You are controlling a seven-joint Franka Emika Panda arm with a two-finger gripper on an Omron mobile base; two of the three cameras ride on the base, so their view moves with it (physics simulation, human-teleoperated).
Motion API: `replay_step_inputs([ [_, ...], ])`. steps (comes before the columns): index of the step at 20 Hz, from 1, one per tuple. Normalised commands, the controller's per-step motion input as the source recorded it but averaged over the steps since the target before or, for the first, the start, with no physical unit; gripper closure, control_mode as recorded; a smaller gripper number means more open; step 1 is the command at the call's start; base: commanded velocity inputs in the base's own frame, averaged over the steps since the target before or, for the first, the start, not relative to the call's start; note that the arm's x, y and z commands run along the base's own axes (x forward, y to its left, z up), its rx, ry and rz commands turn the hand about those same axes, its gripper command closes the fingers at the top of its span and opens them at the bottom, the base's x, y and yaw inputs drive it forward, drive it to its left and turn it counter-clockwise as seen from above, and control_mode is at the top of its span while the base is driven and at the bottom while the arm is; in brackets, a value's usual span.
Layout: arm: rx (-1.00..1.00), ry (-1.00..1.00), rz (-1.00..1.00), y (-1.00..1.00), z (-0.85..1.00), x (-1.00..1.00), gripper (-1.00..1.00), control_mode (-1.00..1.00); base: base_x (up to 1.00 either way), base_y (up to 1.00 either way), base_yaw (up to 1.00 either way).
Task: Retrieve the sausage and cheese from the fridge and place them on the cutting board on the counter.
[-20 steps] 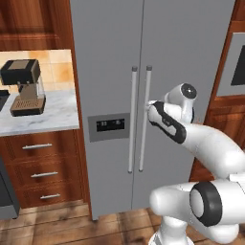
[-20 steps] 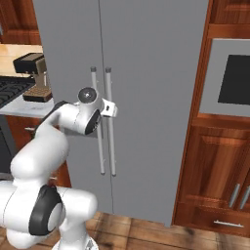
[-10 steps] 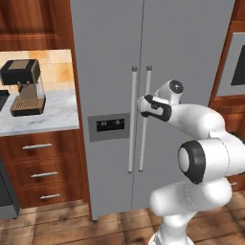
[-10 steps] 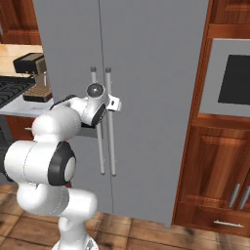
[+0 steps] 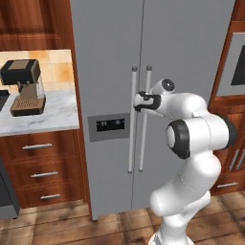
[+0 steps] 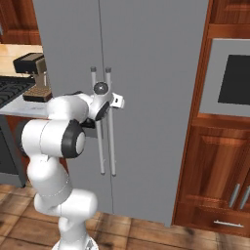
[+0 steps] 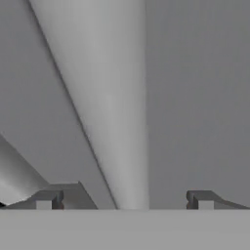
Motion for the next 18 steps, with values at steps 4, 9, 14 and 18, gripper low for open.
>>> replay_step_inputs([
  [4, 0.0, -0.05, 0.0, 0.0, -0.17, 0.45, -1.0, -1.0, 0.0, 0.0, 0.0],
  [9, 0.0, -0.15, 0.0, 0.0, -0.13, 0.37, -1.0, -1.0, 0.0, 0.0, 0.0],
  [14, 0.0, -0.08, 0.0, 0.0, -0.08, 0.35, -1.0, -1.0, 0.0, 0.0, 0.0],
  [18, 0.0, 0.07, 0.0, 0.0, 0.0, 0.22, 1.0, -1.0, 0.0, 0.0, 0.0],
])
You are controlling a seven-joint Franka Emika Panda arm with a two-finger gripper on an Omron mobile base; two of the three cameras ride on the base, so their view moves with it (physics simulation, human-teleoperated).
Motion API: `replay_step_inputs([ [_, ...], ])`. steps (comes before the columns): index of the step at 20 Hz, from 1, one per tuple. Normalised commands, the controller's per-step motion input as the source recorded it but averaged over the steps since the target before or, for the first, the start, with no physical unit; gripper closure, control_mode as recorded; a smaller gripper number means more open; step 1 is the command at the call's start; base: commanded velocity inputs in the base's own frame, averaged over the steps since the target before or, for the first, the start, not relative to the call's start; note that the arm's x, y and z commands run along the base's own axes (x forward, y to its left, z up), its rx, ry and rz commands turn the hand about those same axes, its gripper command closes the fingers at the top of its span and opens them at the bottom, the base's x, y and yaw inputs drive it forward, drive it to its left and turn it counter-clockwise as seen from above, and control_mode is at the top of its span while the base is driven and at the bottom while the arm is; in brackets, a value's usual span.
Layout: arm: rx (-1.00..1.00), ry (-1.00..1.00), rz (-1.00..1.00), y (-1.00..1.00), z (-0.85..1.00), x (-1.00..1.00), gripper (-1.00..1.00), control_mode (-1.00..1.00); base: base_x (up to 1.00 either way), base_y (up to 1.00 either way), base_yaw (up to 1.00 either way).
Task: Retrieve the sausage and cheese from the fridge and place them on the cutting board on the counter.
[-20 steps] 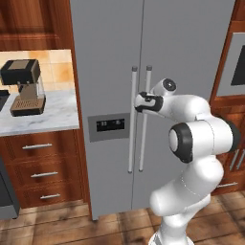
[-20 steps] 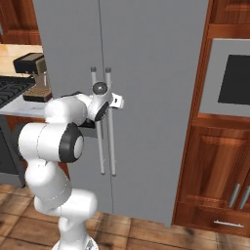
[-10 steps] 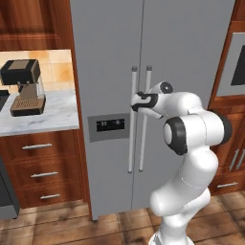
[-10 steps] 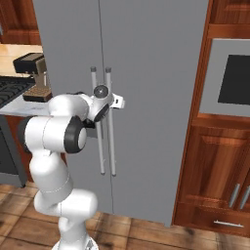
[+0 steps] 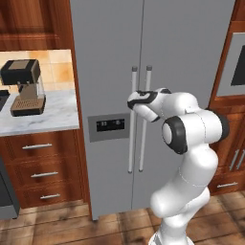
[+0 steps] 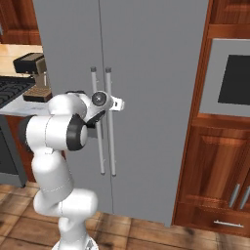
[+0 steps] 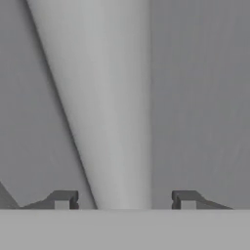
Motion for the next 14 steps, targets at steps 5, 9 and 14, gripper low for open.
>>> replay_step_inputs([
  [5, 0.0, 0.03, 0.0, 0.0, 0.0, 0.01, 1.0, -1.0, 0.0, 0.0, 0.0],
  [9, 0.0, 0.0, 0.0, 0.0, 0.0, -0.36, 1.0, -1.0, 0.0, 0.0, 0.0],
  [14, 0.0, 0.0, 0.0, -0.34, 0.06, -1.0, 1.0, -1.0, 0.0, 0.0, 0.0],
])
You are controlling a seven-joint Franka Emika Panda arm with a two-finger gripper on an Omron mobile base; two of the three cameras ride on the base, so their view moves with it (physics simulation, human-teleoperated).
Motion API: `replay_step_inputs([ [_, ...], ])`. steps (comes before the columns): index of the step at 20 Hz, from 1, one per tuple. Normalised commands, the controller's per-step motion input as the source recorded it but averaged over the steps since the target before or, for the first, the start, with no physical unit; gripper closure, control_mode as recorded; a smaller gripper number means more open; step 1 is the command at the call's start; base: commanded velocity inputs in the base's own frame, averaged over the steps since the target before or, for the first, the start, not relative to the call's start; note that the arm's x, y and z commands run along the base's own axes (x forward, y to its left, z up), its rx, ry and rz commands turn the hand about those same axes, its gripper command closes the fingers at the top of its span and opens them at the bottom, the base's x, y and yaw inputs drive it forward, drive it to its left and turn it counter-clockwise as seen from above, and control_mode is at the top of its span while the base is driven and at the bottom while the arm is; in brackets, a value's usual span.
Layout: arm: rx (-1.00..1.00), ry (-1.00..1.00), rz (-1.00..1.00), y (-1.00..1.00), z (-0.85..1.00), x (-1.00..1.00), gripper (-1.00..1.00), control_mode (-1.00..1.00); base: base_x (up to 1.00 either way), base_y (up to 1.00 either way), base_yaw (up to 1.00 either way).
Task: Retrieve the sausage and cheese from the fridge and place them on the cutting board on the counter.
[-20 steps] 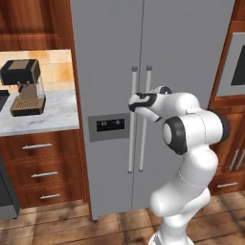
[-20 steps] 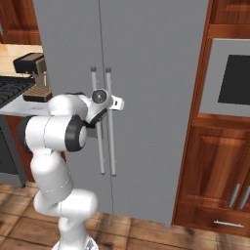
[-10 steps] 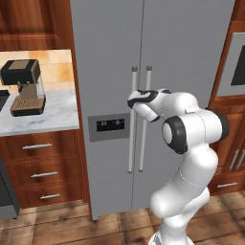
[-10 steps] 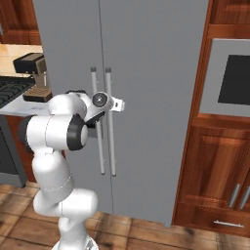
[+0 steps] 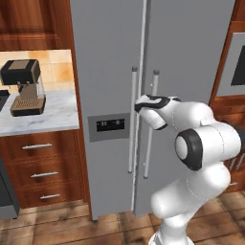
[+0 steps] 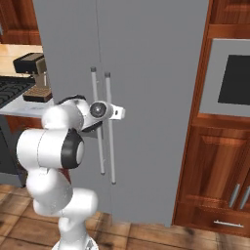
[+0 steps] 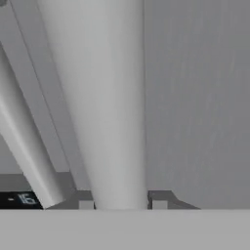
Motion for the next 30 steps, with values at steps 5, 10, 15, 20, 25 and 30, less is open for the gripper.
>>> replay_step_inputs([
  [5, 0.0, 0.0, 0.0, -0.68, 0.02, -1.0, 1.0, -1.0, 0.0, 0.0, 0.0],
  [10, 0.0, 0.0, 0.03, -0.9, 0.0, -1.0, 1.0, -1.0, 0.0, 0.0, 0.0],
  [15, 0.0, 0.0, 0.01, -0.84, 0.07, -1.0, 1.0, -1.0, 0.0, 0.0, 0.0],
  [20, 0.0, 0.04, 0.0, -0.79, 0.02, -0.81, 1.0, -1.0, 0.0, 0.0, 0.0],
  [25, 0.04, 0.08, 0.01, -0.53, 0.03, -0.25, -1.0, -1.0, 0.0, 0.0, 0.0],
  [30, 0.02, 0.13, 0.09, -0.44, 0.2, -0.52, -1.0, -1.0, 0.0, 0.0, 0.0],
])
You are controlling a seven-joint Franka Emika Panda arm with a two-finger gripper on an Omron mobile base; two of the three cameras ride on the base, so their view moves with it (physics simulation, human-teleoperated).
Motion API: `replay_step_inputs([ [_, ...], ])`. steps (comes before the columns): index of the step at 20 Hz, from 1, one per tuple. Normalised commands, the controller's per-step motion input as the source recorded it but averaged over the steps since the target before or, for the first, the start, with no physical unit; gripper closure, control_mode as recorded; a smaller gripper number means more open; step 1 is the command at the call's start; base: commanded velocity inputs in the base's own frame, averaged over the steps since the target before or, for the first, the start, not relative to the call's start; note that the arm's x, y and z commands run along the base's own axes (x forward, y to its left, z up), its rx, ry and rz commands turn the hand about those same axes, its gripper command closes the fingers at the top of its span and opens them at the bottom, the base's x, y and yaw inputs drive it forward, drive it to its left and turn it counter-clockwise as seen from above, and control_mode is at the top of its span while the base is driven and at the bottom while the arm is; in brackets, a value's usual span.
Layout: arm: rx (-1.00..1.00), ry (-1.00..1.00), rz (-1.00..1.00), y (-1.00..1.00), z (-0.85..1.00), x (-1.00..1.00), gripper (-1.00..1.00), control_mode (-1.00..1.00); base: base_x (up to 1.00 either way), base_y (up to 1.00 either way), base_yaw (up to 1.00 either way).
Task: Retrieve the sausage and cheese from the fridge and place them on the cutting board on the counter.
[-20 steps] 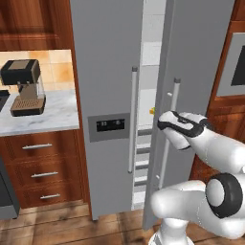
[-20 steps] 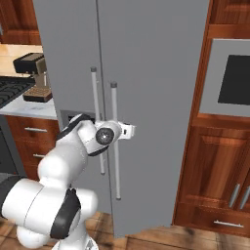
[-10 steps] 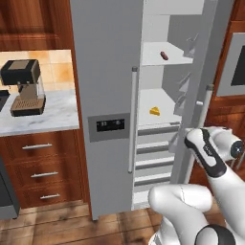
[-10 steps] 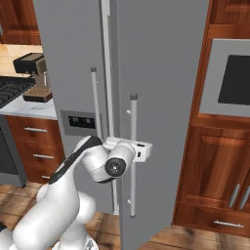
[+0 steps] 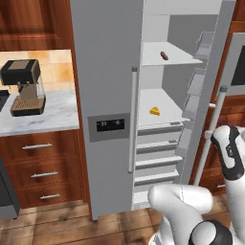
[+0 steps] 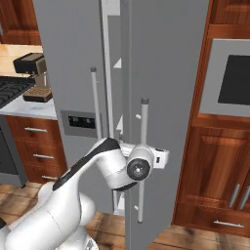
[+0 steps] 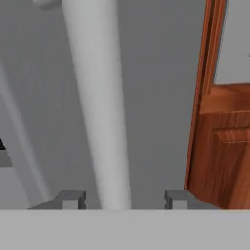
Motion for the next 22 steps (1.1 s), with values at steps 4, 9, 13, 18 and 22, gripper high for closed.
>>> replay_step_inputs([
  [4, 0.0, 0.02, 0.19, -0.26, 0.44, -0.98, -1.0, -1.0, 0.0, 0.0, 0.0],
  [9, -0.06, 0.01, 0.06, 0.49, 0.96, -0.44, -1.0, -1.0, 0.0, 0.0, 0.0],
  [13, -0.26, 0.0, -0.27, 1.0, 0.33, 0.05, -1.0, -1.0, 0.0, 0.0, 0.0],
  [18, -0.25, 0.27, -0.39, 1.0, -0.02, 0.28, -1.0, -1.0, 0.0, 0.0, 0.0],
  [22, -0.22, 0.27, -0.31, 0.87, -0.01, 0.83, -1.0, -1.0, 0.0, 0.0, 0.0],
])
